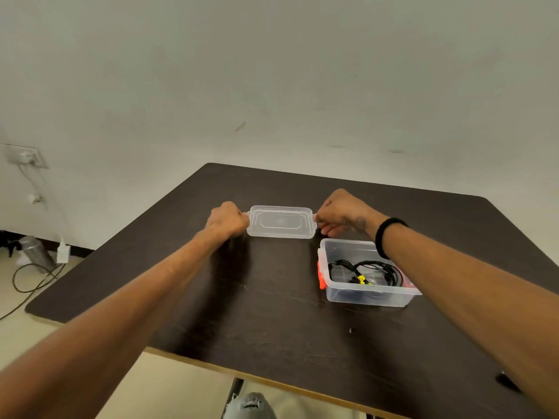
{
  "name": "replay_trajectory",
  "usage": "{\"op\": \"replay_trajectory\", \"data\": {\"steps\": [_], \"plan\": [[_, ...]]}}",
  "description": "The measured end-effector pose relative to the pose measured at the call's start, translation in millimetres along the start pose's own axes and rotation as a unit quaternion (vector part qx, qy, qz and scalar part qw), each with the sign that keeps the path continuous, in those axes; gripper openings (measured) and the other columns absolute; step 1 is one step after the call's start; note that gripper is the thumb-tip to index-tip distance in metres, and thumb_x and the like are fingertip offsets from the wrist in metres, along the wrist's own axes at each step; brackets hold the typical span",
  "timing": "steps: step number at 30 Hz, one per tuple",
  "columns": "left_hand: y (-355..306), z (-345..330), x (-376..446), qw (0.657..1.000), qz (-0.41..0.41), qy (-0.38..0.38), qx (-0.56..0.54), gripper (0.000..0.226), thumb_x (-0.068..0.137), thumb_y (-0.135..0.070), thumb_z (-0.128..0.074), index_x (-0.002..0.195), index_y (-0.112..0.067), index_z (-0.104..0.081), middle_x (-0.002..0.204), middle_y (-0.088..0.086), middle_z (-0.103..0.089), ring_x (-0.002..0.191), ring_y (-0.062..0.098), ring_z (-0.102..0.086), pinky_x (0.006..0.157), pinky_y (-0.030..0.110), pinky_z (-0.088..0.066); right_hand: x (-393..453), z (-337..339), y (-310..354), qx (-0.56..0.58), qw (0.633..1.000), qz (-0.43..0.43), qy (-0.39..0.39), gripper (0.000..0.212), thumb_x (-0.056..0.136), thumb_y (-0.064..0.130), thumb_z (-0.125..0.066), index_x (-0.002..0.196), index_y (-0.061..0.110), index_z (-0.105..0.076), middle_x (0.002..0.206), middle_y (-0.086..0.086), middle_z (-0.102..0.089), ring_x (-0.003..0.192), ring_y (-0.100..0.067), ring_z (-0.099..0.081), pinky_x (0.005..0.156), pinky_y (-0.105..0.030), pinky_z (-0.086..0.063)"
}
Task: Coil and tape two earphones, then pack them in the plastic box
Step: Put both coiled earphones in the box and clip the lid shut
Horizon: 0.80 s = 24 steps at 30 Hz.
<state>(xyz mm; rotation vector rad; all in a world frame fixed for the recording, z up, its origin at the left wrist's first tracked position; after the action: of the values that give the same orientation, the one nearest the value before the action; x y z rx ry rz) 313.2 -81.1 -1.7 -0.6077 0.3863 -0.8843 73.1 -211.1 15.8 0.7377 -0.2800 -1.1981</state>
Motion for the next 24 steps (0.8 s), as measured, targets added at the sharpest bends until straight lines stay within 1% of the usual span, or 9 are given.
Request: {"op": "replay_trajectory", "data": {"steps": [3,7,10,12,13,15,17,21,24], "plan": [[-2.4,-4.9,1.0,1.000,-0.007,0.011,0.008,0.040,0.102,-0.033,-0.055,0.086,0.001,-0.069,0.094,0.015,-0.068,0.075,0.025,-0.058,0.063,0.031,-0.043,2.2,-4.7,-1.4,0.066,0.998,-0.023,-0.004,0.020,0.097,0.011,-0.073,0.107,-0.005,-0.070,0.099,-0.022,-0.078,0.080,-0.026,-0.077,0.080,-0.041,-0.067],[-4.2,-4.1,-3.0,1.000,-0.012,0.005,-0.004,0.035,0.101,-0.033,-0.055,0.077,-0.008,-0.061,0.085,0.011,-0.063,0.067,0.023,-0.055,0.052,0.028,-0.037,1.8,-0.6,-6.5,0.107,0.993,-0.035,-0.040,0.024,0.093,0.013,-0.078,0.108,-0.005,-0.070,0.088,-0.019,-0.077,0.070,-0.022,-0.075,0.074,-0.039,-0.067],[-15.8,1.8,-14.8,0.999,-0.036,-0.008,-0.021,0.043,0.100,-0.034,-0.055,0.063,-0.012,-0.052,0.067,0.005,-0.055,0.055,0.017,-0.045,0.049,0.026,-0.034,-6.9,14.3,-6.7,0.124,0.990,-0.018,-0.065,0.021,0.093,0.010,-0.077,0.106,-0.005,-0.071,0.090,-0.019,-0.076,0.074,-0.024,-0.078,0.074,-0.039,-0.067],[-28.9,9.0,-24.7,0.998,-0.055,-0.026,-0.030,0.045,0.101,-0.030,-0.055,0.060,-0.013,-0.050,0.061,0.003,-0.052,0.053,0.017,-0.044,0.049,0.026,-0.036,-15.7,30.6,-5.5,0.139,0.987,0.000,-0.083,0.018,0.093,0.008,-0.077,0.105,-0.005,-0.072,0.091,-0.020,-0.076,0.078,-0.026,-0.079,0.077,-0.040,-0.067],[-36.1,12.7,-28.2,0.996,-0.065,-0.034,-0.042,0.044,0.102,-0.029,-0.055,0.063,-0.009,-0.057,0.064,0.004,-0.058,0.055,0.019,-0.051,0.053,0.027,-0.044,-20.2,40.2,-5.2,0.150,0.984,0.008,-0.093,0.018,0.093,0.007,-0.077,0.105,-0.005,-0.072,0.091,-0.021,-0.076,0.077,-0.027,-0.079,0.077,-0.041,-0.067],[-50.6,19.0,-35.1,0.992,-0.080,-0.042,-0.091,0.041,0.102,-0.029,-0.056,0.079,0.000,-0.074,0.076,0.005,-0.075,0.070,0.022,-0.072,0.073,0.032,-0.061,-31.4,62.2,-5.8,0.169,0.979,0.024,-0.114,0.019,0.092,0.006,-0.077,0.106,-0.006,-0.071,0.092,-0.023,-0.076,0.073,-0.026,-0.078,0.077,-0.042,-0.067],[-65.3,21.2,-42.2,0.984,-0.092,-0.041,-0.146,0.035,0.102,-0.027,-0.056,0.090,-0.003,-0.079,0.079,0.006,-0.079,0.081,0.020,-0.078,0.085,0.036,-0.064,-43.6,85.2,-9.3,0.188,0.972,0.033,-0.139,0.019,0.092,0.006,-0.076,0.107,-0.006,-0.071,0.093,-0.023,-0.076,0.069,-0.025,-0.076,0.074,-0.040,-0.067],[-100.2,16.2,-64.5,0.971,-0.128,-0.019,-0.201,0.024,0.100,-0.017,-0.053,0.101,-0.012,-0.076,0.083,0.006,-0.080,0.081,0.015,-0.079,0.084,0.033,-0.065,-69.0,123.8,-24.7,0.224,0.958,0.042,-0.177,0.023,0.099,0.018,-0.070,0.108,-0.004,-0.070,0.099,-0.019,-0.075,0.068,-0.021,-0.076,0.070,-0.034,-0.066],[-120.5,6.2,-79.6,0.966,-0.146,-0.001,-0.213,0.027,0.105,-0.020,-0.051,0.110,-0.007,-0.074,0.086,0.006,-0.081,0.080,0.013,-0.079,0.080,0.031,-0.065,-88.5,143.2,-45.7,0.293,0.937,0.036,-0.187,0.034,0.102,0.030,-0.066,0.106,-0.004,-0.068,0.098,-0.019,-0.073,0.072,-0.023,-0.076,0.067,-0.032,-0.065]]}}
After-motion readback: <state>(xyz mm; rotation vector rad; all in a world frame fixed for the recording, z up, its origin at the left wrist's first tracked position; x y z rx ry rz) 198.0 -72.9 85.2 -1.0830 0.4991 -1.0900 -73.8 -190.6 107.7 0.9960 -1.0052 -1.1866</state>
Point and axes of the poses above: each hand's wrist, its own x-axis towards the middle knuckle, its own z-axis out of the back of the hand, y = z × x, the point moved 10 cm from there along x, towards the middle knuckle
